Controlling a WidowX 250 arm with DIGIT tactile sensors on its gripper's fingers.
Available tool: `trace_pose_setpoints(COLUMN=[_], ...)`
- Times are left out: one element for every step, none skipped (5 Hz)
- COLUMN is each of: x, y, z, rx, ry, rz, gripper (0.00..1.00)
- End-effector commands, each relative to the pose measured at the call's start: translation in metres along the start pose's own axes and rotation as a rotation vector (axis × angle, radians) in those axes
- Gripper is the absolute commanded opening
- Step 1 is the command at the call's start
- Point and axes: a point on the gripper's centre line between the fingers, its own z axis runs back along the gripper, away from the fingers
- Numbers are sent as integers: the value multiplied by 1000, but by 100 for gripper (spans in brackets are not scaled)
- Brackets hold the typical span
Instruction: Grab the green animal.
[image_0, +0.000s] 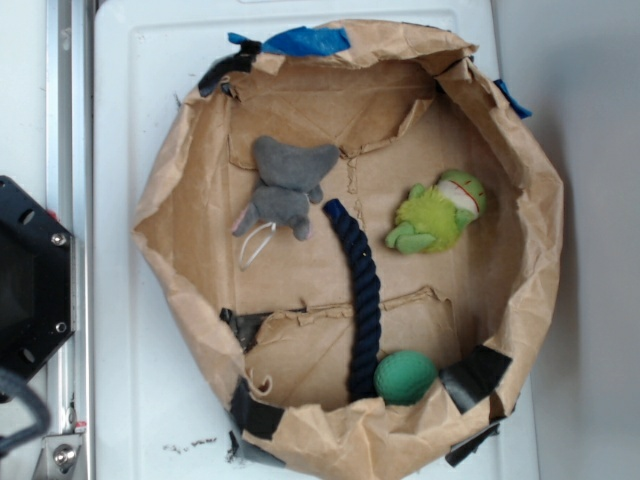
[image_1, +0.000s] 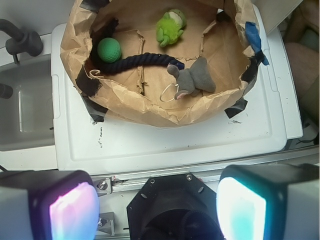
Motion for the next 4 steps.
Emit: trace_pose_setpoints(x=[0, 47, 79, 99], y=[0, 4, 11, 19], z=[0, -27, -56, -72], rx=[0, 10, 13, -23], ry=[0, -17, -42, -92], rz=[0, 56, 112, 165], gripper=[100, 100, 100, 100])
